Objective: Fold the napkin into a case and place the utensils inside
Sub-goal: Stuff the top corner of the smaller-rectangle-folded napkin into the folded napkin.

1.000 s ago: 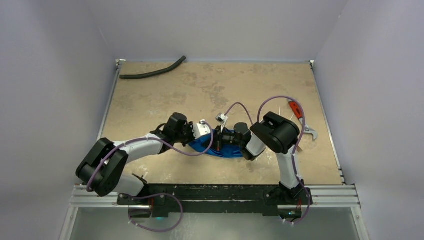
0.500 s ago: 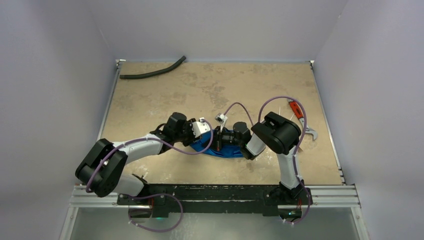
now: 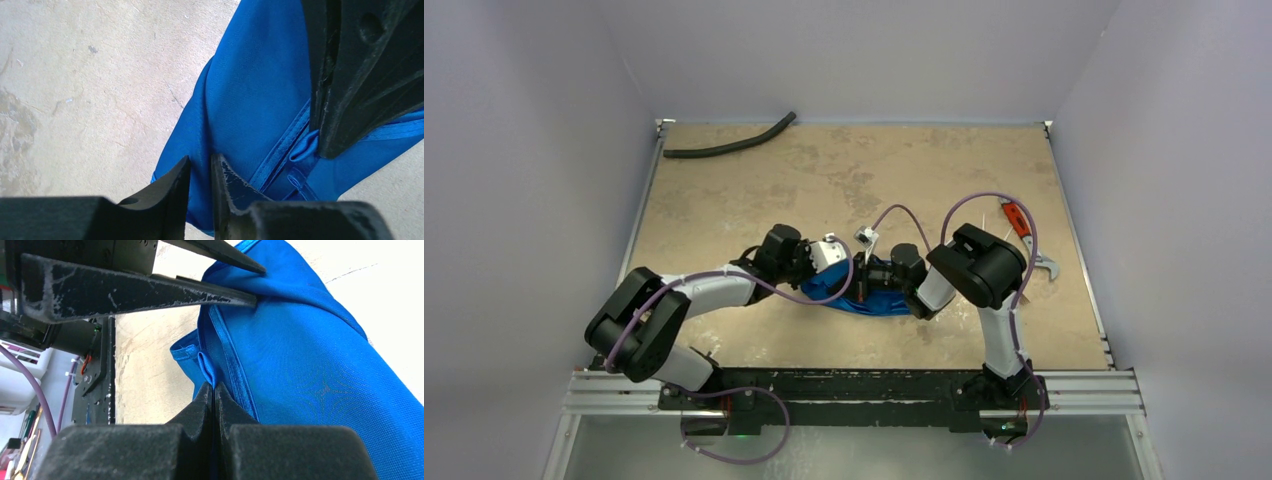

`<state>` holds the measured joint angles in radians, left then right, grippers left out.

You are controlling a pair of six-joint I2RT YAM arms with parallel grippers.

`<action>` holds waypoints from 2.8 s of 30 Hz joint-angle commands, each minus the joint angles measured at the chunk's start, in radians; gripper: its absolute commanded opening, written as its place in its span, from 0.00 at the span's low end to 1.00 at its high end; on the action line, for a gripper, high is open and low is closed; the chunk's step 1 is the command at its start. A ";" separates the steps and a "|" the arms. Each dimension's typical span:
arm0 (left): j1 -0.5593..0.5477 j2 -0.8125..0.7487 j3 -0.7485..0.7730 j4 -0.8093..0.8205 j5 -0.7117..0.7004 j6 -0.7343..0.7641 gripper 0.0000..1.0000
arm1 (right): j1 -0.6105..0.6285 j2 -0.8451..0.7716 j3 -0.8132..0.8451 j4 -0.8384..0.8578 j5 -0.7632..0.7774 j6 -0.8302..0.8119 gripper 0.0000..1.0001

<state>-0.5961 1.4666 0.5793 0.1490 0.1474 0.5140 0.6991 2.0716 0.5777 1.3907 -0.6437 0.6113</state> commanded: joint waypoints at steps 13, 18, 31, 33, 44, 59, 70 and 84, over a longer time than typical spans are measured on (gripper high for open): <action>-0.002 -0.010 0.059 0.014 0.016 -0.017 0.00 | -0.003 -0.091 0.046 -0.167 0.025 -0.041 0.00; -0.004 -0.028 0.045 -0.021 0.063 0.000 0.00 | -0.003 -0.102 0.087 -0.274 0.032 -0.044 0.00; -0.003 -0.072 0.000 -0.036 0.106 0.035 0.00 | -0.008 -0.141 0.145 -0.369 0.056 -0.065 0.00; -0.004 -0.075 -0.005 -0.038 0.112 0.034 0.00 | -0.012 -0.144 0.149 -0.375 0.058 -0.067 0.00; -0.013 -0.088 -0.014 -0.054 0.136 0.035 0.00 | -0.030 -0.122 0.183 -0.437 0.067 -0.100 0.00; -0.012 -0.107 0.028 -0.030 0.079 -0.017 0.00 | -0.030 -0.073 0.160 -0.560 0.152 -0.118 0.00; -0.013 -0.101 0.071 -0.077 0.090 -0.018 0.00 | -0.009 -0.120 0.235 -0.738 0.217 -0.155 0.00; -0.017 -0.107 0.013 -0.102 0.130 0.197 0.00 | 0.021 -0.114 0.385 -0.855 0.155 -0.156 0.00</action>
<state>-0.6037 1.3872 0.6144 0.0380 0.2298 0.6350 0.7055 1.9434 0.9173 0.5743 -0.4885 0.4763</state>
